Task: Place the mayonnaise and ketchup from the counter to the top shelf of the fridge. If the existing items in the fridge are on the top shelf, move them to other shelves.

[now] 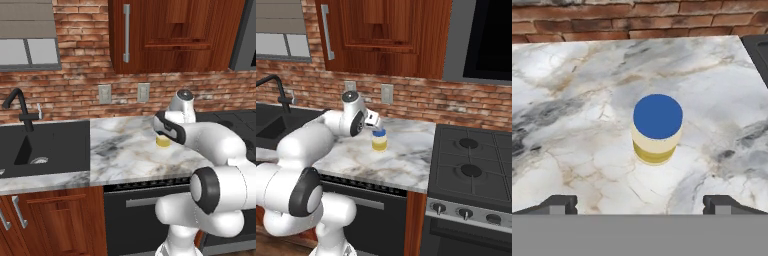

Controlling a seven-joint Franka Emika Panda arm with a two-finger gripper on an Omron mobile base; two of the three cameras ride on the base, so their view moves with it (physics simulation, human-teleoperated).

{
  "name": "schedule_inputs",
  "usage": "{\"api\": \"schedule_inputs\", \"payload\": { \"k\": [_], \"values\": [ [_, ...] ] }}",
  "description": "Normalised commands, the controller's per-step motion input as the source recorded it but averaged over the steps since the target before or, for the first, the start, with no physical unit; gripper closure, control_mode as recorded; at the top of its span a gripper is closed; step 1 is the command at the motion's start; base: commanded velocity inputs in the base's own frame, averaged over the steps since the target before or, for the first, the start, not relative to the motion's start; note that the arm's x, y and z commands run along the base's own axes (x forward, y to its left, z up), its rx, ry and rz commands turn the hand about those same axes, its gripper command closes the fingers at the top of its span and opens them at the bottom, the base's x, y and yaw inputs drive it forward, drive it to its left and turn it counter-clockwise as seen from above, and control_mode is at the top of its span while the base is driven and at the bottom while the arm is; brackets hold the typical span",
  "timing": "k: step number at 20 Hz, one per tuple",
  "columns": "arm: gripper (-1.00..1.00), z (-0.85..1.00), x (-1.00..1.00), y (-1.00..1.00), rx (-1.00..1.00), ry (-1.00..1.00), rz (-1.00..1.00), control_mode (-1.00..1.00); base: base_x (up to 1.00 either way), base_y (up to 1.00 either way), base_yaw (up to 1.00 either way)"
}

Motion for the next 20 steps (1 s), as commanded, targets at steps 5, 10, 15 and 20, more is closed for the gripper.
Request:
{"api": "schedule_inputs", "payload": {
  "k": [5,10,15,20],
  "values": [
    [-1.0,-0.29,0.15,-0.05,-0.05,0.0,0.0,-1.0,0.0,0.0,0.0],
    [-1.0,-0.21,0.16,-0.12,0.0,0.0,0.0,-1.0,0.0,0.0,0.0],
    [-1.0,-0.13,0.2,-0.21,0.0,0.0,0.0,-1.0,0.0,0.0,0.0],
    [-1.0,-0.09,0.13,-0.12,0.0,0.0,0.0,-1.0,0.0,0.0,0.0]
  ]
}}
